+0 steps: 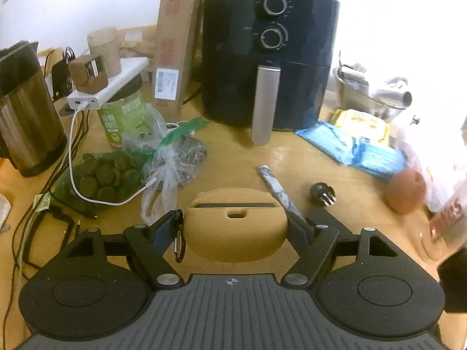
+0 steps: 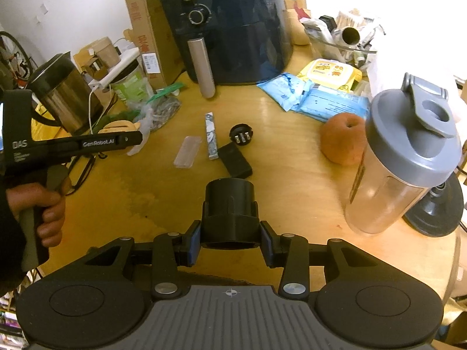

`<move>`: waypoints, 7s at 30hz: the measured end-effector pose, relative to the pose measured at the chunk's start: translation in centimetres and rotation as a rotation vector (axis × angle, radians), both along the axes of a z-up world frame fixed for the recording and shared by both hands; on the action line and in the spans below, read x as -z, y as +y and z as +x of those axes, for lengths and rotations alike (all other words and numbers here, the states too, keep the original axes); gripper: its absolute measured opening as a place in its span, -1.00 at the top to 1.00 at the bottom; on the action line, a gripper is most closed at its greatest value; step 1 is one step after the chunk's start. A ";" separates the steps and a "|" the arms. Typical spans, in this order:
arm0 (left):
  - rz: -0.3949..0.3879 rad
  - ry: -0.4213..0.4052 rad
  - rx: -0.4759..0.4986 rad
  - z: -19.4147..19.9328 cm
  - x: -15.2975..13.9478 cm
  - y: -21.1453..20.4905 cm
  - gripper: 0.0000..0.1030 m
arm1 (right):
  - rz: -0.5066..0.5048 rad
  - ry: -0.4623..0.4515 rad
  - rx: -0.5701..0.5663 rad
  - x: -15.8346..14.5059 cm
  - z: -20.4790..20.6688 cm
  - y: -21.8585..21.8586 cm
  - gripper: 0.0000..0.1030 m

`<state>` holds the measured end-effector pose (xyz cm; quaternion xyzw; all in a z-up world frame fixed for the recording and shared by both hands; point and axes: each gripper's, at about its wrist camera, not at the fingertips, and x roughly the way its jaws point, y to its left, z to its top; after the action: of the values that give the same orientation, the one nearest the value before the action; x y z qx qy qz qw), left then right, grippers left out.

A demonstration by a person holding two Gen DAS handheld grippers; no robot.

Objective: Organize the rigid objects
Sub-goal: 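Carry the tan case to the box with the left gripper while the right gripper carries the black cup, then open the left gripper over the box while the right gripper releases the black cup inside, then lift both grippers from the box and move the right gripper to the black block, then close the right gripper on the black rectangular block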

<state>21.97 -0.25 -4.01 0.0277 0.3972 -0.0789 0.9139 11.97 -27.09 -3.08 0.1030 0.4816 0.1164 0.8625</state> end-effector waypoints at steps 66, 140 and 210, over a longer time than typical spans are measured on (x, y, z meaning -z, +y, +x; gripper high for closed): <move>-0.151 0.193 0.075 -18.2 -2.8 3.2 -0.83 | 0.069 0.017 -0.013 -0.3 -8.4 3.1 0.15; -0.215 0.163 -0.040 -17.4 -4.4 2.9 -0.83 | -0.170 -0.078 -0.092 -3.1 -3.9 3.8 -1.00; -0.257 0.174 -0.358 -18.6 -3.5 7.0 -0.81 | -0.239 -0.027 -0.331 11.6 15.7 7.2 0.34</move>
<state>3.37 6.79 -0.56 -0.1666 0.4599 0.0324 0.8716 27.71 -19.92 -14.71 -0.0819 0.4909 0.1999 0.8440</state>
